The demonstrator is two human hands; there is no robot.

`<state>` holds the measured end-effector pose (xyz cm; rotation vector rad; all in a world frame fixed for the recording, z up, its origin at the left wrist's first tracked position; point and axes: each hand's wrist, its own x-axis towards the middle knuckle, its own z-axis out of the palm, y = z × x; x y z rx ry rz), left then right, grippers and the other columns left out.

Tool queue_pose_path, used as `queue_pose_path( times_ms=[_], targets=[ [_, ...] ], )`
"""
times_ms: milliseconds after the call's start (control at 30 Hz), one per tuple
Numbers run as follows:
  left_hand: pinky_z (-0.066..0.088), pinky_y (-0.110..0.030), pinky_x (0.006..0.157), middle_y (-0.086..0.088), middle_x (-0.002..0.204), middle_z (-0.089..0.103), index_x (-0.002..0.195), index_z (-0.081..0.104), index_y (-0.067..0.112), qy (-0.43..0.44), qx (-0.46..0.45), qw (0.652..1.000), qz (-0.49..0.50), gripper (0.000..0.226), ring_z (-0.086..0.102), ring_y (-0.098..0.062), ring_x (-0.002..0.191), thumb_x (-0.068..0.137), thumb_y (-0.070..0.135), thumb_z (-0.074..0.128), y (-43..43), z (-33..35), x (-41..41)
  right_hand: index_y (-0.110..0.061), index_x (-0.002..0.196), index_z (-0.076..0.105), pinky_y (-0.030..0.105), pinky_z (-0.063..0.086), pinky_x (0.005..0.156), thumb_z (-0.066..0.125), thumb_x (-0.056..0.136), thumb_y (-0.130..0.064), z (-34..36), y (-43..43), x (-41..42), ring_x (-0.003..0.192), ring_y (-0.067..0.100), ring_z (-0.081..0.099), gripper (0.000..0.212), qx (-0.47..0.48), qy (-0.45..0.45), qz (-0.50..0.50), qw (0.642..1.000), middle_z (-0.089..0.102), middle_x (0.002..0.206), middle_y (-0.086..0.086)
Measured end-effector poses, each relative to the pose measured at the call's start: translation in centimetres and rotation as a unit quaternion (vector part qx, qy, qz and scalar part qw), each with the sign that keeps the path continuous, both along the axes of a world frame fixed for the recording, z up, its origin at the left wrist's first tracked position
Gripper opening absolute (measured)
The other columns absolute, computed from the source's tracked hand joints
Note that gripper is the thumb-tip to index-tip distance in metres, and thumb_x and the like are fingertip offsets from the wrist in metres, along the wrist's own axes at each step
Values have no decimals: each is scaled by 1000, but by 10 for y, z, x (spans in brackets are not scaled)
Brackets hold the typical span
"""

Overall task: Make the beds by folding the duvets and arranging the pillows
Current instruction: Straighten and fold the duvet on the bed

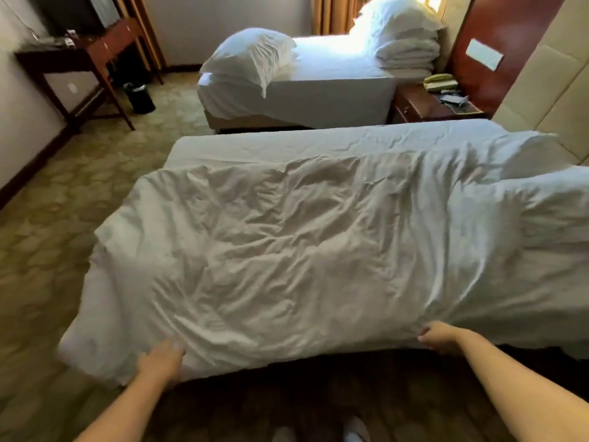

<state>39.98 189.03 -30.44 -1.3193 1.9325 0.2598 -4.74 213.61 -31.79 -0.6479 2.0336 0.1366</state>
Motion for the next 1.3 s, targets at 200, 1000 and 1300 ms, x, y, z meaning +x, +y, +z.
queue_pose_path(
  times_ms=[200,1000,1300],
  targets=[
    [39,-31,104,-4,141,43,132,47,20,34,-21,996,-74,48,45,-19,126,89,10,28,-49,-15,-40,0,120,56,19,38,61,42,99,-18,40,-4,6,77,14,49,31,-147,1,-120,982,54,91,6],
    [40,-27,96,-8,139,37,138,41,20,224,57,917,-325,43,55,-22,115,96,28,46,215,25,-644,-23,144,31,34,51,86,40,99,-20,122,376,-353,108,21,56,46,-99,295,-292,904,35,145,8],
    [39,-26,98,-7,139,35,139,39,20,180,107,926,-313,45,54,-20,115,96,30,47,234,1,-754,-21,141,37,32,51,89,42,99,-21,77,377,-464,110,19,56,42,-86,235,-295,922,39,143,7]
  ],
)
